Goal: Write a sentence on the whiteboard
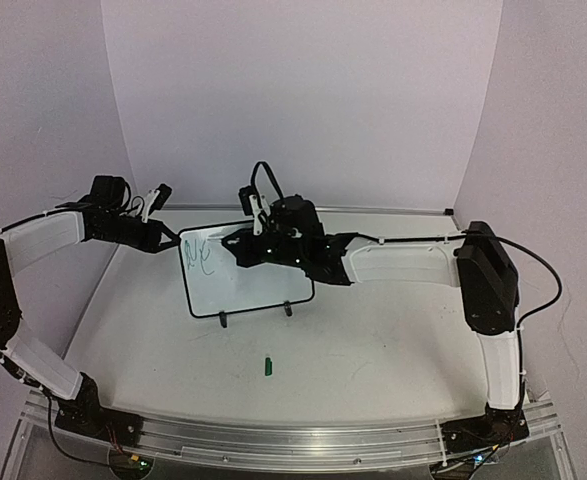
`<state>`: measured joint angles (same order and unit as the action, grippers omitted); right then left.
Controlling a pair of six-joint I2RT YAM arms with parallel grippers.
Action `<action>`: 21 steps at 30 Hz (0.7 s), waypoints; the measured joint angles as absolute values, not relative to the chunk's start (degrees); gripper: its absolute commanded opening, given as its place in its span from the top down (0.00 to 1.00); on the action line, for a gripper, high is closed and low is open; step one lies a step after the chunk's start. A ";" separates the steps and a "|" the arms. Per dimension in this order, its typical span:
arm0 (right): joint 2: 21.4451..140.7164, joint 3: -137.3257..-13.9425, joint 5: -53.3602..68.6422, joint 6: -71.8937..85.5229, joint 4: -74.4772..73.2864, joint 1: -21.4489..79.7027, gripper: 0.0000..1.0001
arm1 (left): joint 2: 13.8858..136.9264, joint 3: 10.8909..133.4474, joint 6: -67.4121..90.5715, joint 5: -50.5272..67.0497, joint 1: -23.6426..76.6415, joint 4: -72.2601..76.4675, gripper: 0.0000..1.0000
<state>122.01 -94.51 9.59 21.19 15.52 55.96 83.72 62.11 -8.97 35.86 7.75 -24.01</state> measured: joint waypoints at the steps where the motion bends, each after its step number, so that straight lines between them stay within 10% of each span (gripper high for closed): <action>1: 122.12 -95.16 9.73 21.15 15.34 55.96 1.00 | 83.72 62.11 -8.97 35.86 7.75 -24.01 1.00; 21: 127.73 -102.57 9.11 20.93 10.93 55.96 1.00 | 83.74 62.11 -8.97 35.88 7.75 -24.03 1.00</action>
